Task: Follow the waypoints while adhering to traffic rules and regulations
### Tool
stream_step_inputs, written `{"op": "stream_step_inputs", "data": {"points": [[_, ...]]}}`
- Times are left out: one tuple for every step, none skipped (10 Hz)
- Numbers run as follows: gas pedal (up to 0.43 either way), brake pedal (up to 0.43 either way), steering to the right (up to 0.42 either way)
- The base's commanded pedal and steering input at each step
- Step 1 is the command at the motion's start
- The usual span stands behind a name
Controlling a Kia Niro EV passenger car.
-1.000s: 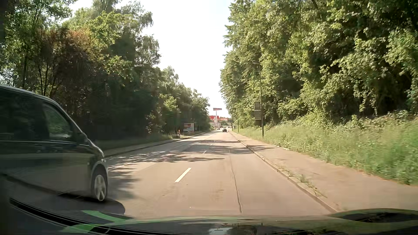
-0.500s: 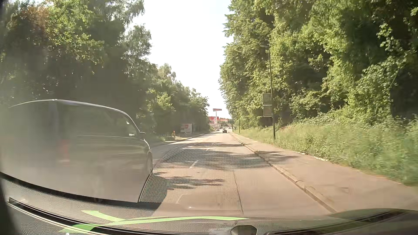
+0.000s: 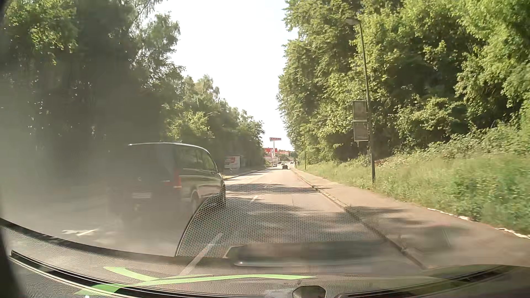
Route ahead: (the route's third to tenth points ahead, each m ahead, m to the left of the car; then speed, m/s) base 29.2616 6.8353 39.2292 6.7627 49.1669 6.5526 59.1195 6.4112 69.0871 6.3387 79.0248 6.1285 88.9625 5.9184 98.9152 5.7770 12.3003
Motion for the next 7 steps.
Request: {"op": "stream_step_inputs", "data": {"points": [[0.228, 0.0, -0.003], [0.228, 0.0, -0.003], [0.228, 0.0, -0.003], [0.228, 0.0, -0.002], [0.228, 0.0, -0.001], [0.228, 0.0, -0.001], [0.228, 0.0, -0.001]]}}
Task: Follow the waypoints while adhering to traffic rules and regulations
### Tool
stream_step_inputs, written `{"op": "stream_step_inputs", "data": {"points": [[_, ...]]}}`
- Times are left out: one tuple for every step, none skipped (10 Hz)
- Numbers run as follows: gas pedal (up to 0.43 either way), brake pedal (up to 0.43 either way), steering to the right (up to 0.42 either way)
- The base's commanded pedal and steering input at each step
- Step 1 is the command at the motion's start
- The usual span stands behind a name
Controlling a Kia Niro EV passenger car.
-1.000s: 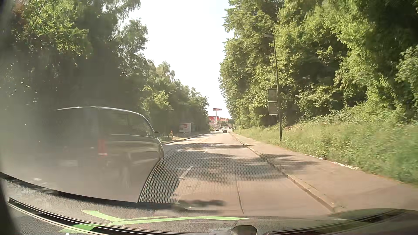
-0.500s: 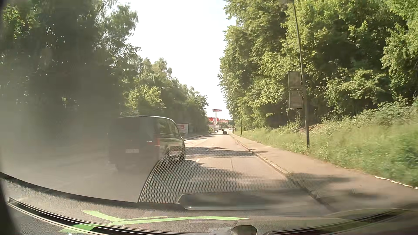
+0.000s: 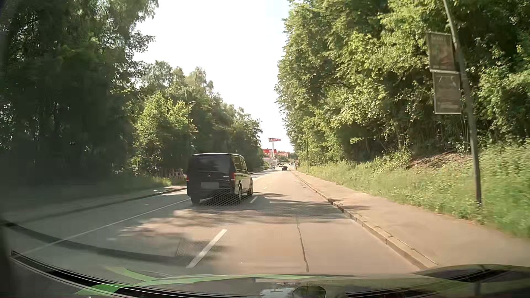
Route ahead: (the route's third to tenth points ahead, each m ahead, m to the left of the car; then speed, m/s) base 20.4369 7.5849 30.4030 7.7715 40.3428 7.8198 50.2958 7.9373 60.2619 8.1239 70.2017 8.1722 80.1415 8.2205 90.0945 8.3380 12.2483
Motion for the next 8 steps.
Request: {"op": "stream_step_inputs", "data": {"points": [[0.228, 0.0, -0.001], [0.228, 0.0, -0.001], [0.228, 0.0, -0.001], [0.228, 0.0, -0.001], [0.228, 0.0, -0.001], [0.228, 0.0, -0.001], [0.228, 0.0, -0.001], [0.228, 0.0, -0.002]]}}
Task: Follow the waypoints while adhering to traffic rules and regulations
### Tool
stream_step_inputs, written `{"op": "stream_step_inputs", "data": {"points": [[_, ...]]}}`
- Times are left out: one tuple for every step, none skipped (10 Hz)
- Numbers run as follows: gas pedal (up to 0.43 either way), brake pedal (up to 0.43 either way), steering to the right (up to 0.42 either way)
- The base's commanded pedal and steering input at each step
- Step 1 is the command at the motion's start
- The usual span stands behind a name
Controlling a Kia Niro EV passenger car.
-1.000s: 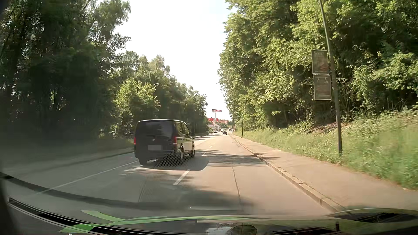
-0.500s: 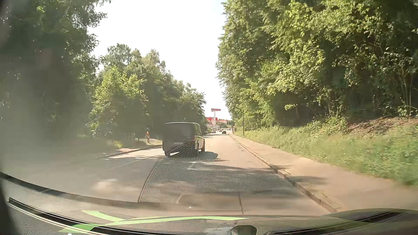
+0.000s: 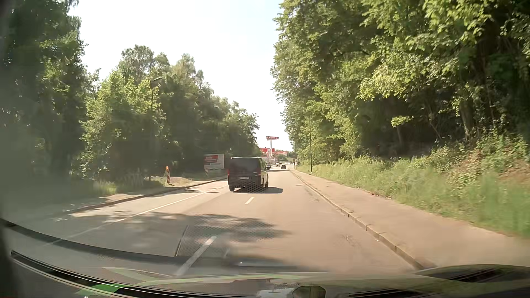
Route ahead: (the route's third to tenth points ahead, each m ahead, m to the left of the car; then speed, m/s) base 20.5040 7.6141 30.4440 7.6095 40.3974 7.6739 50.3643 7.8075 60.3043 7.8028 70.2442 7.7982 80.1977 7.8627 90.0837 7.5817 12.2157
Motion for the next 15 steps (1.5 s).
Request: {"op": "stream_step_inputs", "data": {"points": [[0.228, 0.0, -0.002], [0.228, 0.0, -0.002], [0.228, 0.0, -0.002], [0.228, 0.0, -0.002], [0.228, 0.0, -0.002], [0.228, 0.0, -0.002], [0.228, 0.0, -0.002], [0.228, 0.0, -0.002], [0.228, 0.0, -0.002], [0.228, 0.0, -0.002], [0.228, 0.0, -0.002], [0.228, 0.0, -0.002], [0.228, 0.0, -0.002], [0.228, 0.0, -0.002], [0.228, 0.0, -0.002]]}}
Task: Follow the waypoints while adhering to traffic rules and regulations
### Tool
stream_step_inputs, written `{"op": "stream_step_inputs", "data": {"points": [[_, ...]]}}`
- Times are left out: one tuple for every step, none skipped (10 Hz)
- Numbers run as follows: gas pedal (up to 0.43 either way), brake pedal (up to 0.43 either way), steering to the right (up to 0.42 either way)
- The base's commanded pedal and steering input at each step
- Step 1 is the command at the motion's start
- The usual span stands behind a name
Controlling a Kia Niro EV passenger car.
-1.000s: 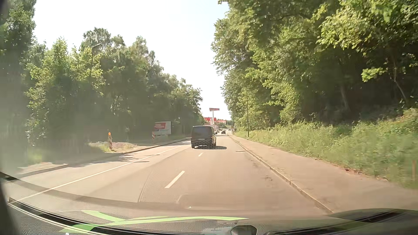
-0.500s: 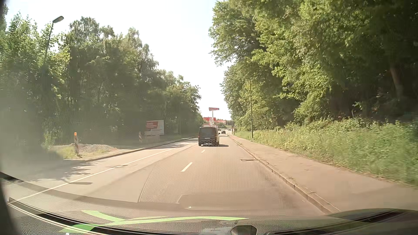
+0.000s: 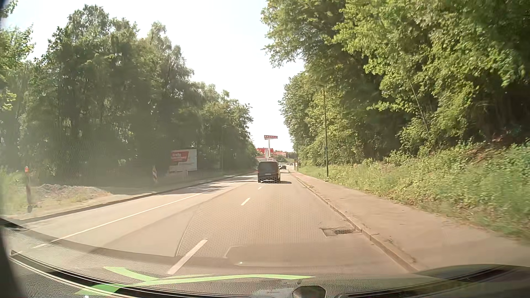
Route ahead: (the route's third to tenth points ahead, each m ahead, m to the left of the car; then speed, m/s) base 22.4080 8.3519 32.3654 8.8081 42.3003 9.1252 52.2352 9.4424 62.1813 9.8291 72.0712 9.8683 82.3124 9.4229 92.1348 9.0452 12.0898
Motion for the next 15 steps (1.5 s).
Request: {"op": "stream_step_inputs", "data": {"points": [[0.228, 0.0, -0.003], [0.228, 0.0, -0.004], [0.228, 0.0, -0.005], [0.228, 0.0, -0.005], [0.228, 0.0, -0.005], [0.228, 0.0, -0.005], [0.228, 0.0, -0.005], [0.228, 0.0, -0.007], [0.228, 0.0, -0.007], [0.228, 0.0, -0.007], [0.228, 0.0, -0.007], [0.228, 0.0, -0.007], [0.228, 0.0, -0.007], [0.228, 0.0, -0.007], [0.228, 0.0, -0.007]]}}
